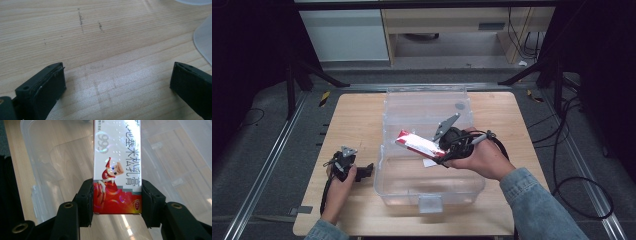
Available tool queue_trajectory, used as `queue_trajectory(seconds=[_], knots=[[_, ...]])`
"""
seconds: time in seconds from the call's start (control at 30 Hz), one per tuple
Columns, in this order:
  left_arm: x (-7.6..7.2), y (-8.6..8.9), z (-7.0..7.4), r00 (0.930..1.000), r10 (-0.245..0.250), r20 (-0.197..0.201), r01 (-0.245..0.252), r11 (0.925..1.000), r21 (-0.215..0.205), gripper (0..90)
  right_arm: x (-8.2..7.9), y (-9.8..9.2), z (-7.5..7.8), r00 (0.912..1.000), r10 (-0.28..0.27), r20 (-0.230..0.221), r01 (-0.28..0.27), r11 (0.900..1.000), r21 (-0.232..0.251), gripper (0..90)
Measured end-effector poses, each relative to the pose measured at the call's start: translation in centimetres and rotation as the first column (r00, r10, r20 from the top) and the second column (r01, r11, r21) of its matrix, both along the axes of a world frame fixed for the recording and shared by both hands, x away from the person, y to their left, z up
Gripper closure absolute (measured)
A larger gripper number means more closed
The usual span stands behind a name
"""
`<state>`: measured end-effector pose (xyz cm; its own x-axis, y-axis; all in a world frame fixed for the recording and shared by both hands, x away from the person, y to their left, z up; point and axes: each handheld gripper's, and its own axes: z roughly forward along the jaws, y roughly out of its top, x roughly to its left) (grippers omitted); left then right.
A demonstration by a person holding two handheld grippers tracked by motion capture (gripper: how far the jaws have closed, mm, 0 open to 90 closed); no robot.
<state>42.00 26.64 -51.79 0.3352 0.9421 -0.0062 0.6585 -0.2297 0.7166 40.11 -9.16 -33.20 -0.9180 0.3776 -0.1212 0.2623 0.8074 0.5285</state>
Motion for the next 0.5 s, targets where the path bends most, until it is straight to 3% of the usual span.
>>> queue_trajectory(seconds=[0.5], knots=[[0.0,0.0,0.0,1.0,-0.001,0.0,0.001,1.0,0.001,0.0,-0.1,2.1,-1.7,0.9952,0.093,-0.032,-0.094,0.995,-0.045,51.3]])
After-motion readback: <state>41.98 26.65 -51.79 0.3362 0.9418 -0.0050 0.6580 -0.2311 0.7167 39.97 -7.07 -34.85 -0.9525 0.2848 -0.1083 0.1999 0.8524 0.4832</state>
